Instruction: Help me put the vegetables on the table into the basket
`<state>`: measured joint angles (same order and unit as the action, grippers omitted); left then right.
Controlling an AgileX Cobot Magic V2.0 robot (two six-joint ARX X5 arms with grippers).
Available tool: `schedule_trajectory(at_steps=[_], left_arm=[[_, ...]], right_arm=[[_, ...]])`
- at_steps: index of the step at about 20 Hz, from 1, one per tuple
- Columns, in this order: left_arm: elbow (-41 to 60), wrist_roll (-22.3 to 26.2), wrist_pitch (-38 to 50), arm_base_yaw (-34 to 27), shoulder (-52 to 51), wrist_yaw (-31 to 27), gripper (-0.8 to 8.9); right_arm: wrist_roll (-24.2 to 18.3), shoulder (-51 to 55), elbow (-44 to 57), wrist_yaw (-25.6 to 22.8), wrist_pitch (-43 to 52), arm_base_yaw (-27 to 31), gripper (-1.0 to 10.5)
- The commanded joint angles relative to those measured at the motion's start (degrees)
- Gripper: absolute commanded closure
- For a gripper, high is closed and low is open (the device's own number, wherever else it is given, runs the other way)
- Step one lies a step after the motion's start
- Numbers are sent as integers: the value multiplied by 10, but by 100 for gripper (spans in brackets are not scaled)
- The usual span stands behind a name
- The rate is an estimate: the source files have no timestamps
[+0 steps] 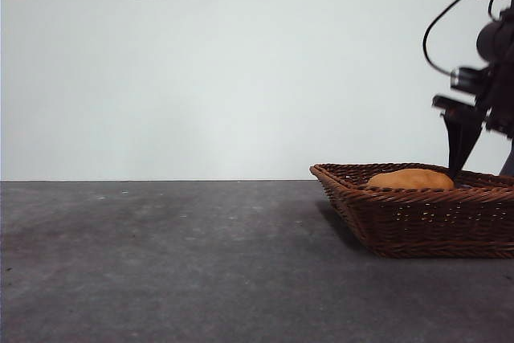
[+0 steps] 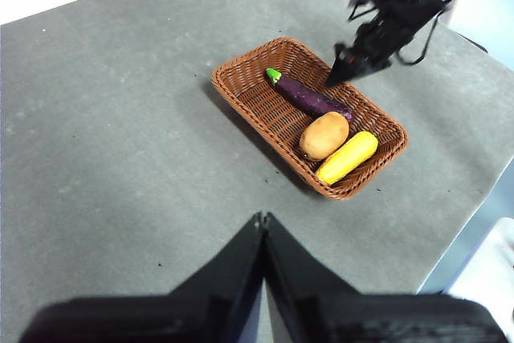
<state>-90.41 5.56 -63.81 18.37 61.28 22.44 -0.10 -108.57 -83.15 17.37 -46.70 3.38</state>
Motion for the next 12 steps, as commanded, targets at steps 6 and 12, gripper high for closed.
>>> schedule_trajectory(at_steps=[6,12], left_arm=[[3,7,2,-2,0,0,819],[3,7,3,-2,1,0,819]], right_arm=[[-6,214,-31,60,-122,-3,636],[-82,344,-31,80,-299,-16,894]])
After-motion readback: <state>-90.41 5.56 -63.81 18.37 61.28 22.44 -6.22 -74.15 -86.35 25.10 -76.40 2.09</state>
